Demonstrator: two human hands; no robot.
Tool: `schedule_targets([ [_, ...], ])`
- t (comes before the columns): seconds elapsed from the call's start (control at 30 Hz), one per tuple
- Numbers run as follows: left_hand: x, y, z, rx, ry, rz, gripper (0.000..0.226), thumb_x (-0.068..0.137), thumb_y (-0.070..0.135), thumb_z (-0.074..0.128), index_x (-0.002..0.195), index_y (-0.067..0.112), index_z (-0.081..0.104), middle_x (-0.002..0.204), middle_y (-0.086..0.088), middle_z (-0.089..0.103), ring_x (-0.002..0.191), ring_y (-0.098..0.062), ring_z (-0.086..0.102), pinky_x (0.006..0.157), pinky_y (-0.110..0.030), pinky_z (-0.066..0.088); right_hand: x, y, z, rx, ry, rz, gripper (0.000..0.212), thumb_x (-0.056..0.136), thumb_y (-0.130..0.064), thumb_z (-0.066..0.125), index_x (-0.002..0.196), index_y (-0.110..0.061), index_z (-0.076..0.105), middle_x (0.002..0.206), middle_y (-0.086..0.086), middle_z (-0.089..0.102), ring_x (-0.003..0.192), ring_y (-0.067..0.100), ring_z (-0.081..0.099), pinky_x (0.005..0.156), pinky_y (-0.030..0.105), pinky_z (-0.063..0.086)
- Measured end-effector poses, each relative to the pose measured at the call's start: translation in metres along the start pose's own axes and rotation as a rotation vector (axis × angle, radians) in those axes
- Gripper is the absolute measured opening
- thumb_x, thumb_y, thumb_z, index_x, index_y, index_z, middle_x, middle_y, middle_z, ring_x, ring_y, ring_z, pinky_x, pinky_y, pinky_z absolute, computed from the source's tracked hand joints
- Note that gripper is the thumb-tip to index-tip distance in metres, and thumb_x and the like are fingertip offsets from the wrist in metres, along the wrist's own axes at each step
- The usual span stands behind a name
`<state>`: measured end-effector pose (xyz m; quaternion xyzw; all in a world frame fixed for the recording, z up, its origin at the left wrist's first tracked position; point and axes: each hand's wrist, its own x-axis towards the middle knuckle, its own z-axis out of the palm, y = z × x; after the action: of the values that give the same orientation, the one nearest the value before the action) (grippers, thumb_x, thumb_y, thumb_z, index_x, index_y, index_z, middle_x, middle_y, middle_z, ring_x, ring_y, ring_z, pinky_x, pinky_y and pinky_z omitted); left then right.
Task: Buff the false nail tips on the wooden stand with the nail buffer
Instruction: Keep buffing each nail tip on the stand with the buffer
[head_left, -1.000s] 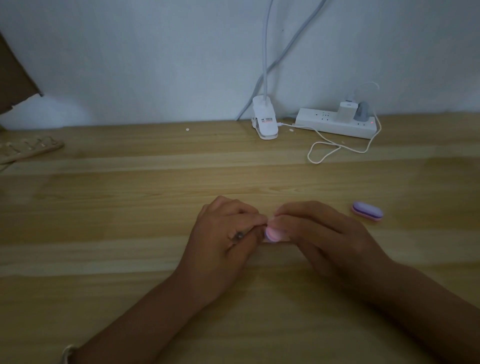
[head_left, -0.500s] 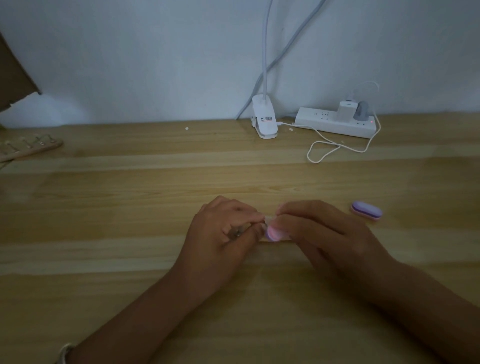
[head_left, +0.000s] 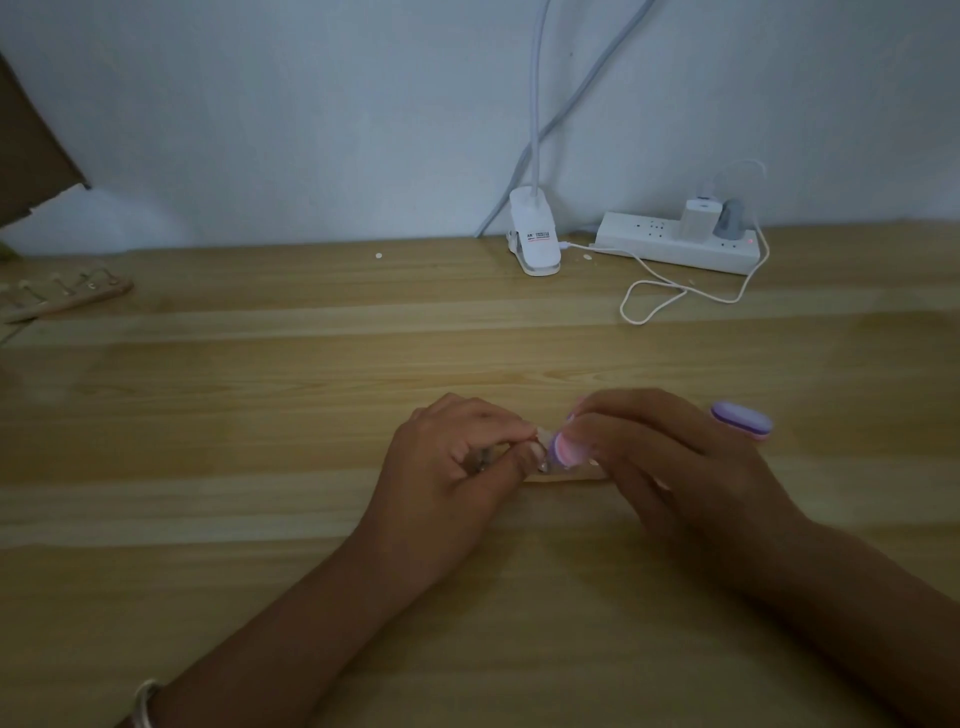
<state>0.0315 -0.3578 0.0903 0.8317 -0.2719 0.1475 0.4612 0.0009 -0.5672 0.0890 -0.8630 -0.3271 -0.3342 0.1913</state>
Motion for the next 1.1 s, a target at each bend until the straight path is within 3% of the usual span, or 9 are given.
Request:
schedule_targets([
  [0.13,0.001,0.001,0.001,-0.041,0.005,0.032,0.019,0.079,0.036,0.060,0.092,0.031,0.072,0.086,0.018,0.068,0.083,-0.002,0.061,0.078,-0.042,0.051,-0.004,-0.010,0.010,0.071,-0.031,-0.035,0.021,0.101,-0.003,0.055,0.109,-0.007,0.074,0.117,0.008,0.066,0.110,0.023,0.065,0.087,0.035,0.052],
  [0.17,0.001,0.001,0.000,-0.050,0.005,0.032,0.020,0.079,0.037,0.058,0.091,0.030,0.072,0.086,0.018,0.068,0.083,-0.001,0.061,0.078,-0.042,0.051,-0.004,-0.009,0.009,0.059,-0.034,-0.047,0.021,0.100,-0.002,0.056,0.109,-0.006,0.074,0.117,0.008,0.066,0.110,0.023,0.065,0.088,0.033,0.052],
  [0.27,0.000,0.001,0.000,-0.054,0.000,0.000,0.024,0.079,0.041,0.058,0.086,0.026,0.076,0.084,0.017,0.070,0.084,-0.002,0.063,0.080,-0.044,0.050,0.001,-0.003,0.000,-0.028,0.019,-0.020,0.024,0.097,-0.002,0.054,0.101,-0.009,0.076,0.109,0.006,0.068,0.101,0.014,0.064,0.096,0.009,0.036],
  [0.3,0.000,0.001,0.000,-0.057,0.002,-0.009,0.026,0.078,0.042,0.058,0.086,0.025,0.077,0.084,0.017,0.071,0.084,-0.001,0.063,0.081,-0.044,0.050,0.002,-0.003,-0.001,-0.023,0.029,-0.011,0.023,0.097,-0.003,0.053,0.099,-0.009,0.076,0.108,0.006,0.068,0.100,0.014,0.064,0.095,0.008,0.036],
  [0.43,0.000,0.000,0.001,-0.084,0.016,0.015,0.025,0.078,0.037,0.058,0.088,0.025,0.077,0.083,0.017,0.070,0.082,-0.002,0.063,0.078,-0.042,0.052,-0.003,-0.012,0.009,0.048,-0.001,-0.059,0.020,0.097,0.003,0.059,0.105,-0.005,0.075,0.113,0.010,0.067,0.107,0.023,0.066,0.086,0.034,0.053],
  [0.57,0.000,0.000,0.001,-0.098,0.012,0.013,0.017,0.080,0.037,0.060,0.085,0.028,0.074,0.082,0.019,0.070,0.081,-0.002,0.063,0.078,-0.038,0.052,0.002,-0.001,0.000,-0.053,0.055,-0.027,0.021,0.094,0.003,0.059,0.097,-0.008,0.077,0.105,0.008,0.069,0.098,0.015,0.065,0.092,0.010,0.038],
  [0.73,0.001,0.000,0.002,-0.110,0.026,0.042,0.019,0.079,0.033,0.059,0.092,0.029,0.071,0.093,0.019,0.068,0.082,0.000,0.064,0.077,-0.031,0.051,0.000,-0.014,0.012,-0.009,0.077,-0.105,0.013,0.095,-0.001,0.066,0.097,-0.007,0.077,0.103,0.009,0.071,0.097,0.024,0.069,0.080,0.037,0.054],
  [0.93,0.001,0.001,0.000,-0.132,0.015,-0.005,0.017,0.078,0.038,0.060,0.085,0.033,0.074,0.082,0.018,0.071,0.081,-0.004,0.065,0.077,-0.034,0.052,0.002,-0.005,0.005,-0.007,0.105,-0.043,0.015,0.094,0.000,0.064,0.095,-0.006,0.078,0.100,0.010,0.070,0.088,0.026,0.070,0.074,0.040,0.054],
  [1.1,0.001,0.001,0.000,-0.137,0.008,0.002,0.013,0.079,0.030,0.066,0.089,0.028,0.074,0.083,0.014,0.073,0.082,-0.004,0.066,0.077,-0.031,0.052,0.001,-0.007,0.008,-0.040,0.070,-0.079,0.014,0.093,0.000,0.067,0.095,-0.008,0.078,0.100,0.010,0.071,0.091,0.024,0.069,0.081,0.028,0.051],
])
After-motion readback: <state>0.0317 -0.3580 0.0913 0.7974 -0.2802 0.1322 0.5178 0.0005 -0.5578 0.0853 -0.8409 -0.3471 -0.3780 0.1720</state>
